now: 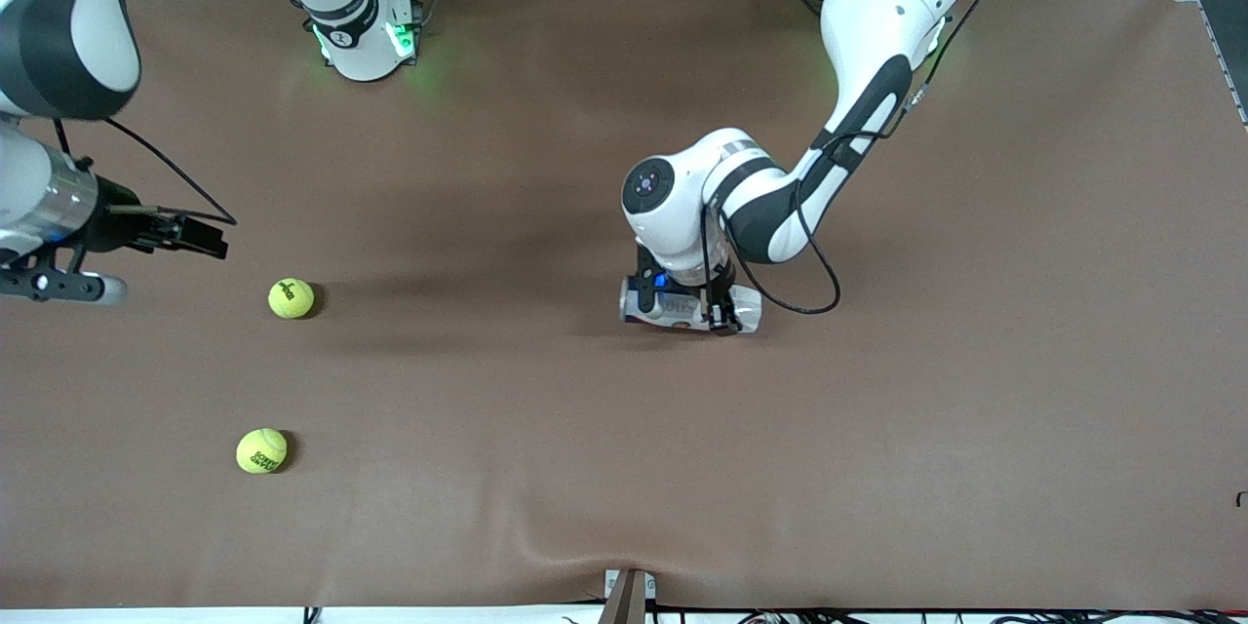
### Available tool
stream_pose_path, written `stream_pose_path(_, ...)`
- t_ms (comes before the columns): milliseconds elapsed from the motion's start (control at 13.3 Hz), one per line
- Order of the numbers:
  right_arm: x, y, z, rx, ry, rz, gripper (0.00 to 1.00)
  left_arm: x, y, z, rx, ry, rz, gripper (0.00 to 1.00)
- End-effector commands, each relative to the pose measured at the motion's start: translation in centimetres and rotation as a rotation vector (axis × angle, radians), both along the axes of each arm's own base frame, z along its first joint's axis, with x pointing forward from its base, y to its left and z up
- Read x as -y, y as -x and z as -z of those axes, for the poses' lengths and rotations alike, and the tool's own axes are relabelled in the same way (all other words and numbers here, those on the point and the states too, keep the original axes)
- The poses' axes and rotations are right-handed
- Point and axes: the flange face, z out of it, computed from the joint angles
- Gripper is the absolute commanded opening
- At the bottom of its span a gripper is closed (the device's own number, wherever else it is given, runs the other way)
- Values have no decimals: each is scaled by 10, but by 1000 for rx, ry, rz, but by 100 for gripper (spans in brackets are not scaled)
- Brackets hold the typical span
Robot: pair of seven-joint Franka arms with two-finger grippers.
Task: Insert tennis ball vertically with right arm
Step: 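Stand the tube upright with the left gripper while the right gripper reaches a ball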
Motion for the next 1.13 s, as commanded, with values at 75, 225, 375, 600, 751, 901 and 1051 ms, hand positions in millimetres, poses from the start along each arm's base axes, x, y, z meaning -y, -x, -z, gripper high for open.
stream_pose_path(75,4,12,49,18,13,-5,100,19,-10,-31,72,235,-101,58)
stream_pose_path(225,12,24,94,35,13,9,100,18,-26,-46,101,398,-138,58)
stream_pose_path(375,15,30,133,38,14,16,100,23,-33,-54,135,515,-138,57)
stream_pose_path(600,43,30,184,-26,8,63,100,17,-46,-57,193,706,-164,56)
stream_pose_path(751,41,30,208,-50,7,59,100,7,-51,-51,235,829,-176,56)
stream_pose_path(901,40,27,228,-49,5,56,100,-6,-55,-32,271,925,-181,56)
stream_pose_path(1051,43,24,249,-36,6,55,100,-20,-58,0,325,1072,-192,56)
